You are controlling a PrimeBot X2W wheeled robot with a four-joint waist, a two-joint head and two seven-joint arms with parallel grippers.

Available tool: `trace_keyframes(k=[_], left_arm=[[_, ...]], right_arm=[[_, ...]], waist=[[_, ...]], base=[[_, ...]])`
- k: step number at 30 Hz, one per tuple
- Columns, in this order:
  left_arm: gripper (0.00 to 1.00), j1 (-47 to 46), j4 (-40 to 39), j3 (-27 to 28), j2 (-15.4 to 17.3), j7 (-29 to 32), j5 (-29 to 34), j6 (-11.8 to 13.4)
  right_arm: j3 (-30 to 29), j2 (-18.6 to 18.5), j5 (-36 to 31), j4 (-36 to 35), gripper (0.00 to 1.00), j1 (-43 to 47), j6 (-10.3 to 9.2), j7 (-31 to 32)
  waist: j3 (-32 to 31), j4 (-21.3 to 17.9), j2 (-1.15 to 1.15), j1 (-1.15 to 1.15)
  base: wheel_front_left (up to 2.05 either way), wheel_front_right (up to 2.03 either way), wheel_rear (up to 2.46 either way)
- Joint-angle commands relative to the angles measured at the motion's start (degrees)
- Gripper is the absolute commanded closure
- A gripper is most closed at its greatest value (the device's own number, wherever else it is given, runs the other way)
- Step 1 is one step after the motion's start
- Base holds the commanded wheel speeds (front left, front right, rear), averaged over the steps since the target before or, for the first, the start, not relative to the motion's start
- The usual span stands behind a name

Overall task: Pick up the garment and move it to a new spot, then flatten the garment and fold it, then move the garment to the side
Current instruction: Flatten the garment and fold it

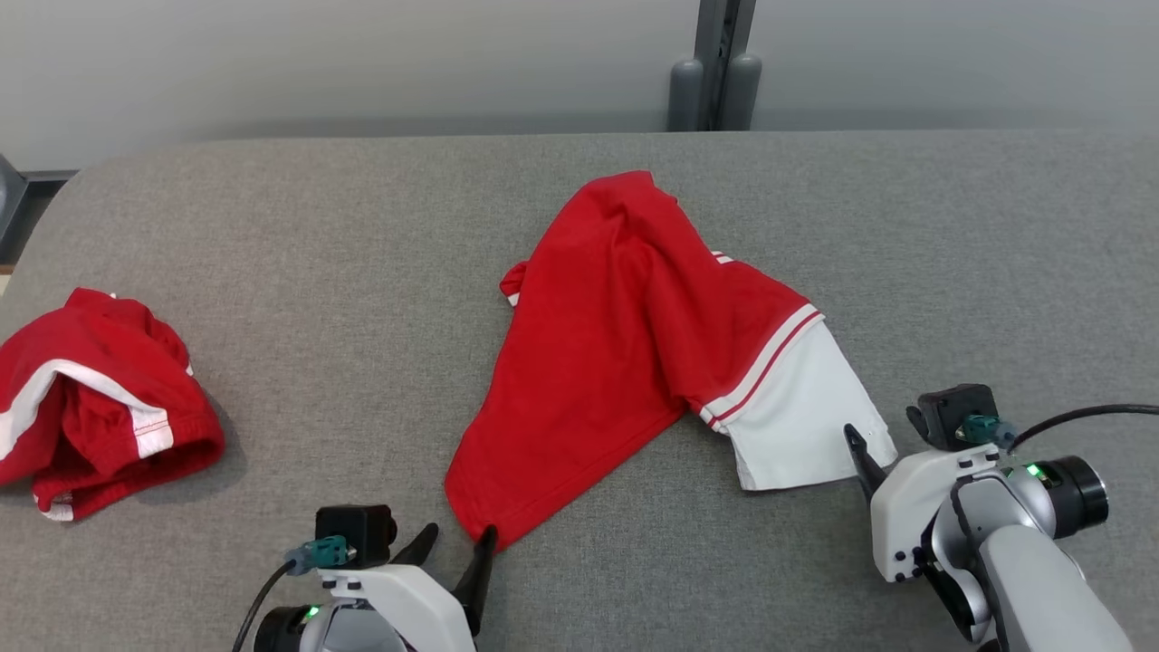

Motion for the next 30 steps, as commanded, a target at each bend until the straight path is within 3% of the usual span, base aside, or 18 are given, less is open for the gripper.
trace_keyframes(k=[1,9,24,25,26,27,28,30], left_arm=[[0.00,-1.0,-0.7,-1.1,0.3,0.6,-1.1,0.7],[0.00,0.3,-2.1,-4.0,0.3,2.3,-4.2,2.9],[0.00,-2.4,-1.1,-4.6,0.3,0.8,-9.1,3.7],[0.32,-2.6,-0.5,-4.7,0.3,0.6,-9.3,3.3],[0.87,-2.9,0.2,-5.0,0.3,0.5,-9.4,2.9],[1.00,-3.1,0.9,-5.3,0.3,0.4,-9.1,2.8],[1.00,-3.1,1.5,-5.6,0.3,0.5,-9.1,2.4],[1.00,-3.1,1.8,-5.7,0.3,-0.1,-9.3,2.0]], right_arm=[[0.1,0.2,0.6,1.7,0.00,-0.9,-0.01,0.2],[1.4,1.1,1.9,7.8,0.00,-2.2,-0.01,-1.8],[6.3,1.6,4.6,13.0,0.00,-4.1,0.02,-3.2],[7.1,1.7,5.0,13.4,0.00,-4.2,0.06,-2.9],[8.0,1.9,5.5,13.8,0.51,-4.2,0.07,-2.7],[8.7,2.2,6.4,14.0,0.84,-4.4,0.15,-3.1],[9.3,2.3,7.7,14.0,1.00,-4.5,0.15,-3.5],[10.0,2.1,10.1,13.8,1.00,-5.1,0.13,-4.3]], waist=[[1.6,0.8,0.00,0.00],[2.9,0.8,0.00,0.00],[3.8,-0.9,0.00,0.00],[3.7,-1.0,0.00,0.00],[3.6,-1.2,0.00,0.00],[3.4,-1.4,0.00,0.00],[3.2,-1.5,0.00,0.00],[2.7,-1.7,0.00,0.00]], base=[[0.00,0.00,0.00],[0.00,0.00,0.00],[0.00,0.00,0.00],[0.00,0.00,0.00],[0.00,0.00,0.00],[0.00,0.00,0.00],[0.00,0.00,0.00],[0.00,0.00,0.00]])
